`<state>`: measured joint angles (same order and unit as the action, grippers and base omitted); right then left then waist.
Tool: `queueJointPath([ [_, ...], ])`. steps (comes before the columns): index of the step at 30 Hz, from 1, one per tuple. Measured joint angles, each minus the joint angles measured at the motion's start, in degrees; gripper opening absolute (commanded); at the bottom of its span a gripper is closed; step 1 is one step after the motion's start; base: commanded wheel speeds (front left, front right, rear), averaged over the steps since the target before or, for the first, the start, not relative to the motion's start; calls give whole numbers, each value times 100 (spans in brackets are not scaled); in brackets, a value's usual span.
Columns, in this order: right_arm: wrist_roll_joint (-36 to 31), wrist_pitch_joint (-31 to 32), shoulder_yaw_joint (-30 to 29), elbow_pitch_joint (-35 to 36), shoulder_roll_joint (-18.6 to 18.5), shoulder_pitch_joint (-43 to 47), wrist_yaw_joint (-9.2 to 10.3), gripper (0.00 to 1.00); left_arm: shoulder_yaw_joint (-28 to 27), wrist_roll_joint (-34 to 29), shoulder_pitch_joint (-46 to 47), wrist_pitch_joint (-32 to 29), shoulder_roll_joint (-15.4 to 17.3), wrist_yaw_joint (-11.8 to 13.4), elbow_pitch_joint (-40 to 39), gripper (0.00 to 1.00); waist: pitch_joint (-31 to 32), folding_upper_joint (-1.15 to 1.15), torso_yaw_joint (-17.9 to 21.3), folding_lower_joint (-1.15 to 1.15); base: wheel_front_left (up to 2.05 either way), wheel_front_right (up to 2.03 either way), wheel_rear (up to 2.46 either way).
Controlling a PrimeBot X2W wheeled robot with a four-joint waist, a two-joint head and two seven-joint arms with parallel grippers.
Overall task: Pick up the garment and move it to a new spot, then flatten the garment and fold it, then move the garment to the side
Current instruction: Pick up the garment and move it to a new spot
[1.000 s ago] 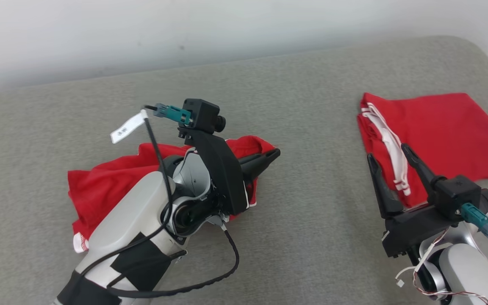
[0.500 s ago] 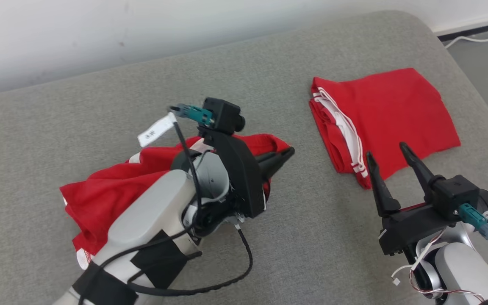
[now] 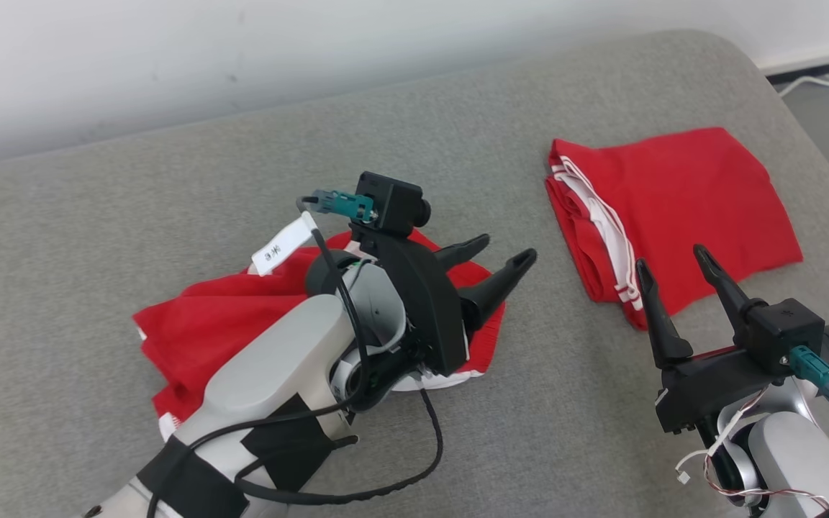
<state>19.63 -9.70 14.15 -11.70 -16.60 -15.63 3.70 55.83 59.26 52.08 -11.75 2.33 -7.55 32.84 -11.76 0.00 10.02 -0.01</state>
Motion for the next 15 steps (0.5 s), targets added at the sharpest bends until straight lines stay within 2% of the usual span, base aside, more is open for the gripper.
queueJointPath([
  [4,4,-31,0,-92,-10,18,-15,100,88,18,9,248,-15,0,42,100,116,0,-156,0,0,0,0],
  [8,47,-43,-16,-103,-47,124,-18,100,209,-208,13,379,5,0,495,100,229,0,-352,0,0,0,0],
  [15,55,-49,-40,-88,-68,264,-16,100,552,-882,-4,519,543,65,1160,100,371,0,-703,0,0,0,0],
])
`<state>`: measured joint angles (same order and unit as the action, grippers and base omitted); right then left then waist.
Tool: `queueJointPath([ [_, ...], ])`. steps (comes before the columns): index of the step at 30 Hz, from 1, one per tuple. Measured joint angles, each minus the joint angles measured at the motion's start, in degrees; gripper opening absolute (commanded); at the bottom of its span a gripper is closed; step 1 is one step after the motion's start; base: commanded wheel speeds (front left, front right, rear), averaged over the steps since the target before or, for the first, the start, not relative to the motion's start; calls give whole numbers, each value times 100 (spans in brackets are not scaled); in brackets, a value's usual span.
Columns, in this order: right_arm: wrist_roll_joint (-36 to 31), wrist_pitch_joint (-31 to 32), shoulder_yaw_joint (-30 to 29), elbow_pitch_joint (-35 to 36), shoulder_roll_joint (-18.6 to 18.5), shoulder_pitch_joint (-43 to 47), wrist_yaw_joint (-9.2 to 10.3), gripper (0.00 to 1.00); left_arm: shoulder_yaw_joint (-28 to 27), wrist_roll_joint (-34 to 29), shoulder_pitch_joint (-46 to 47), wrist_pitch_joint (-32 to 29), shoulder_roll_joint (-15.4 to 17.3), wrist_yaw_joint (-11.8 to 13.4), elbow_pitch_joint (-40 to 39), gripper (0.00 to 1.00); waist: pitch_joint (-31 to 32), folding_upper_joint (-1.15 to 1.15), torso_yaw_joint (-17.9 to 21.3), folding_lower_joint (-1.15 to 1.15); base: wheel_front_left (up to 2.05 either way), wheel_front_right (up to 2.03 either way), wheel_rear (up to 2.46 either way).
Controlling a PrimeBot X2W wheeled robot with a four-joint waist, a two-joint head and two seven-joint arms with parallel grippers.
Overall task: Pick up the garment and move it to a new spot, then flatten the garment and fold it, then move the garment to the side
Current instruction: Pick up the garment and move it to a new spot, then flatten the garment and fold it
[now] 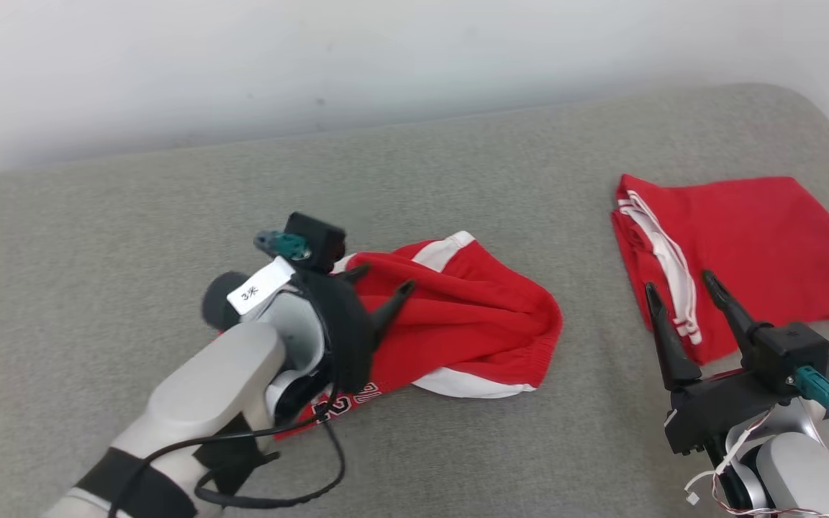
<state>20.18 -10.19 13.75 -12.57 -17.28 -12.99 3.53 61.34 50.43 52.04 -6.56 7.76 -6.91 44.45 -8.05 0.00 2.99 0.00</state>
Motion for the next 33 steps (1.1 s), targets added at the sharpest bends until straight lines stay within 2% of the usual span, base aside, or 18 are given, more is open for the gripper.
queueJointPath([
  [12,8,-41,-62,101,-38,190,7,100,70,-279,-19,360,234,196,323,100,38,0,-447,0,0,0,0],
  [25,45,-37,-34,67,-32,185,7,100,137,-297,-252,196,374,449,612,100,127,0,-774,0,0,0,0],
  [30,46,-33,-19,58,-31,187,5,100,25,-171,-266,147,372,447,623,100,174,0,-801,0,0,0,0],
  [33,47,-32,-19,51,-34,187,3,100,-140,151,-419,99,319,383,623,100,192,0,-799,0,0,0,0],
])
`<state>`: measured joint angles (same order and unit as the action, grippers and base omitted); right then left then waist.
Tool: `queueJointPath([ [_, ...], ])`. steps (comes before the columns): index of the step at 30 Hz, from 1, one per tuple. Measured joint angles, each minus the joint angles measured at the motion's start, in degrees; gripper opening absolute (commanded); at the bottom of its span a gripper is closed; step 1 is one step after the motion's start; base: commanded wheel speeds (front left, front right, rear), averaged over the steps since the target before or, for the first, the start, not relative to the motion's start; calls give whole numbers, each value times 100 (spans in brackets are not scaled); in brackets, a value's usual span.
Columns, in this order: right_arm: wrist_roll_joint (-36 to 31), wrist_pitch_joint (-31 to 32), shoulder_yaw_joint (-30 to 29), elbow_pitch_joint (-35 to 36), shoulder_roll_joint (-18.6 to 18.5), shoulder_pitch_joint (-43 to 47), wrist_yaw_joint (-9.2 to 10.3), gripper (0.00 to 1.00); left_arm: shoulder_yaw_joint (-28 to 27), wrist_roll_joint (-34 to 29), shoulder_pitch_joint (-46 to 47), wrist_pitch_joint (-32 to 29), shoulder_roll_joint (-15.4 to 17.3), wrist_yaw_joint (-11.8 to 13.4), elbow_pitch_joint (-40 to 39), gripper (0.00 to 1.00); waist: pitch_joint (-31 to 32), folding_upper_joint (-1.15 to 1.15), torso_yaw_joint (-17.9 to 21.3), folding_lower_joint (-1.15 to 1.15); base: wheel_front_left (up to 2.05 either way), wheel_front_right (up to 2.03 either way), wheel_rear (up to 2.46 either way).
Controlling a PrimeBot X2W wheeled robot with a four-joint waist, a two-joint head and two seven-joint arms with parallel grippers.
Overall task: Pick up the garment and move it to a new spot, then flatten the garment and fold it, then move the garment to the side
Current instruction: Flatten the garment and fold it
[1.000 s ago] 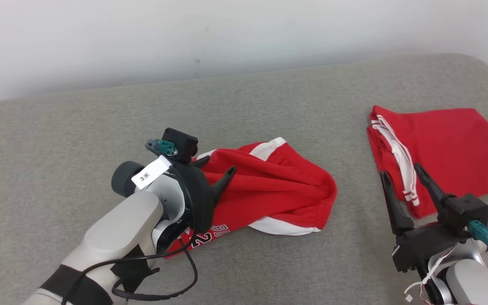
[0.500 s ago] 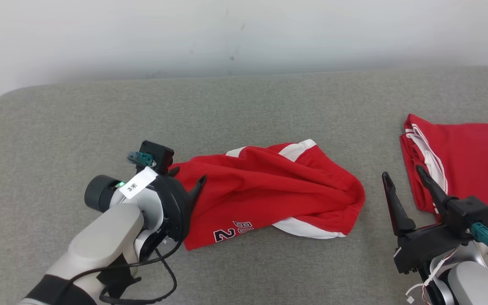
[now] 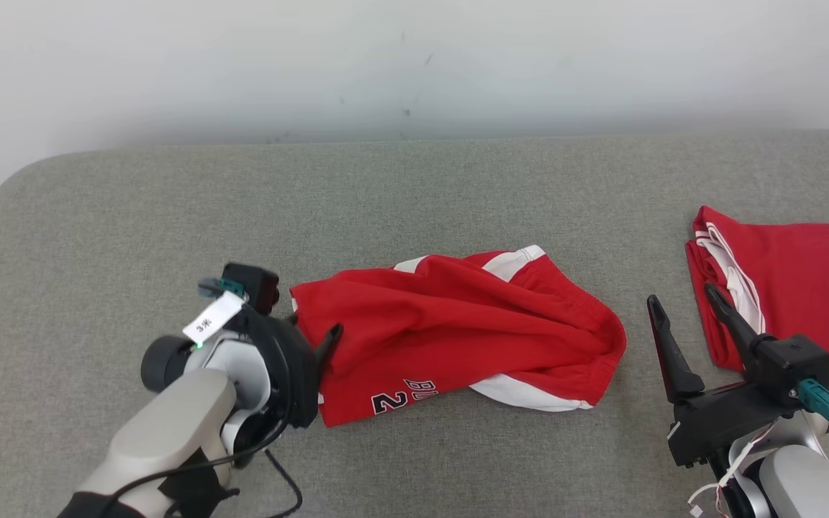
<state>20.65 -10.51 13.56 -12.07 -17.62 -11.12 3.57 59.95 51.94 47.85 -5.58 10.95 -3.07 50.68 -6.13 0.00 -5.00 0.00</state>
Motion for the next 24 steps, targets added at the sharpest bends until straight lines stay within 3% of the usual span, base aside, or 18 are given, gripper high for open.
queueJointPath([
  [13,1,49,2,81,-26,9,-1,100,-123,294,-191,-240,-54,-203,37,100,-30,0,22,0,0,0,0],
  [14,1,51,3,86,-29,9,-1,100,-149,311,-190,-236,-59,-204,29,91,-38,0,22,0,0,0,0],
  [15,1,51,4,91,-31,9,-1,100,-165,332,-189,-213,-60,-207,27,53,-47,0,22,0,0,0,0],
  [16,1,53,7,97,-32,9,-1,100,-176,349,-188,-186,-60,-209,27,43,-56,0,22,0,0,0,0],
  [17,1,71,10,103,-33,9,-1,100,-197,360,-188,-172,-60,-229,27,19,-64,0,21,0,0,0,0],
  [18,1,77,13,108,-33,9,-1,100,-211,360,-187,-142,-59,-242,27,19,-72,0,21,0,0,0,0],
  [19,1,77,14,111,-34,9,-1,100,-226,363,-186,-114,-58,-248,27,0,-80,0,21,0,0,0,0],
  [24,1,92,-16,118,-83,14,2,100,-316,368,-187,180,-37,-248,-51,0,-102,0,-10,0,0,0,0],
])
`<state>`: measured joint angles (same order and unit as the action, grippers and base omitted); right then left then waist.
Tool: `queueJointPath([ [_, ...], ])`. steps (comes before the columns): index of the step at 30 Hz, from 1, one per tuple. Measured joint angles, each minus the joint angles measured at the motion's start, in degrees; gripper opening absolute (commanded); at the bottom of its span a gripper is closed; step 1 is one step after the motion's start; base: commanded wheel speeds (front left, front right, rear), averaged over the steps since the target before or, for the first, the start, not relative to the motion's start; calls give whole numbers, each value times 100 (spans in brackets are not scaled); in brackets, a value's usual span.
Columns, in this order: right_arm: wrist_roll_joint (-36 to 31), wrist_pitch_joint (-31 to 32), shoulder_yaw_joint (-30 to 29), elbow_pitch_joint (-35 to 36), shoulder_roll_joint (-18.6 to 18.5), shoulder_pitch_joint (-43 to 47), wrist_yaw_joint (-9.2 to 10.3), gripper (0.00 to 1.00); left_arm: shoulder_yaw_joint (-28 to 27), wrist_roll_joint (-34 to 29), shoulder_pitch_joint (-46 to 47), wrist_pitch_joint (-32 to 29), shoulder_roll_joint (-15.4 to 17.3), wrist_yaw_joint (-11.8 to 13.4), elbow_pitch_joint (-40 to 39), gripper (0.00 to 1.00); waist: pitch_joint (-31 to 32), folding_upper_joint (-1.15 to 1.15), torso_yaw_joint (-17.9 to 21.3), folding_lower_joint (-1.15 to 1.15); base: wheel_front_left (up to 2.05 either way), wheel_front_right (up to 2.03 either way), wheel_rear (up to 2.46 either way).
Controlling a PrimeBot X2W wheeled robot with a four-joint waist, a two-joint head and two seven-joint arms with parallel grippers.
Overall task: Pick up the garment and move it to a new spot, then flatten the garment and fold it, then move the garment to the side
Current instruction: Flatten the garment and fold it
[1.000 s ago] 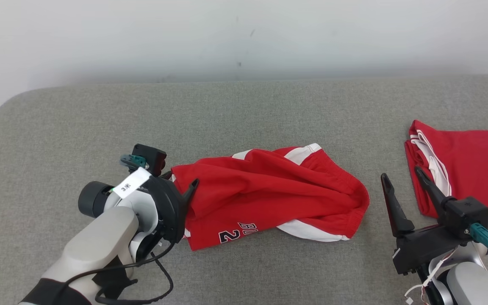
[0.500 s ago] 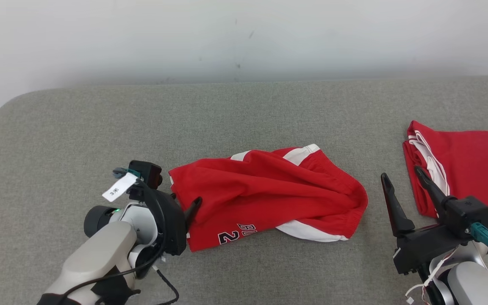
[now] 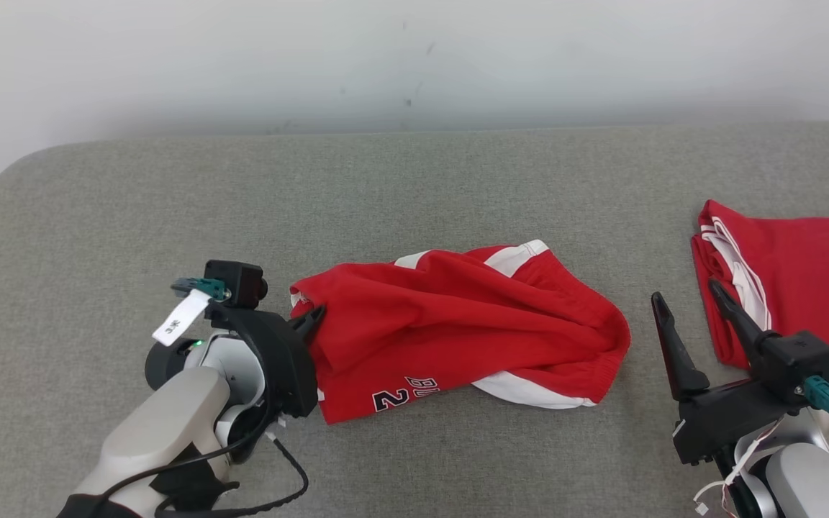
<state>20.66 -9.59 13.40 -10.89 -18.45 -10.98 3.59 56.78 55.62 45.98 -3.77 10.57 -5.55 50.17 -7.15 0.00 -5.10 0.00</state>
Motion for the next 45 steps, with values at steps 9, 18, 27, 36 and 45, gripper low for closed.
queueJointPath([
  [9,68,60,-20,-111,-47,-176,-63,100,-42,-165,-540,935,321,261,-705,0,16,0,-196,0,0,0,0],
  [18,261,423,-3,-751,-104,-647,-270,100,190,-405,-1395,1324,633,402,-1708,0,114,0,-538,0,0,0,0],
  [27,416,1192,302,-1769,65,-1392,-594,100,602,-494,-1861,1223,770,408,-2805,0,233,0,-921,0,0,0,0],
  [36,500,1847,479,-2658,350,-1973,-665,100,621,-458,-2024,936,1202,554,-3408,0,255,0,-1106,0,0,0,0],
  [45,601,2274,488,-3388,493,-2368,-661,100,647,-348,-2054,620,1244,604,-3990,0,94,0,-1216,0,0,0,0],
])
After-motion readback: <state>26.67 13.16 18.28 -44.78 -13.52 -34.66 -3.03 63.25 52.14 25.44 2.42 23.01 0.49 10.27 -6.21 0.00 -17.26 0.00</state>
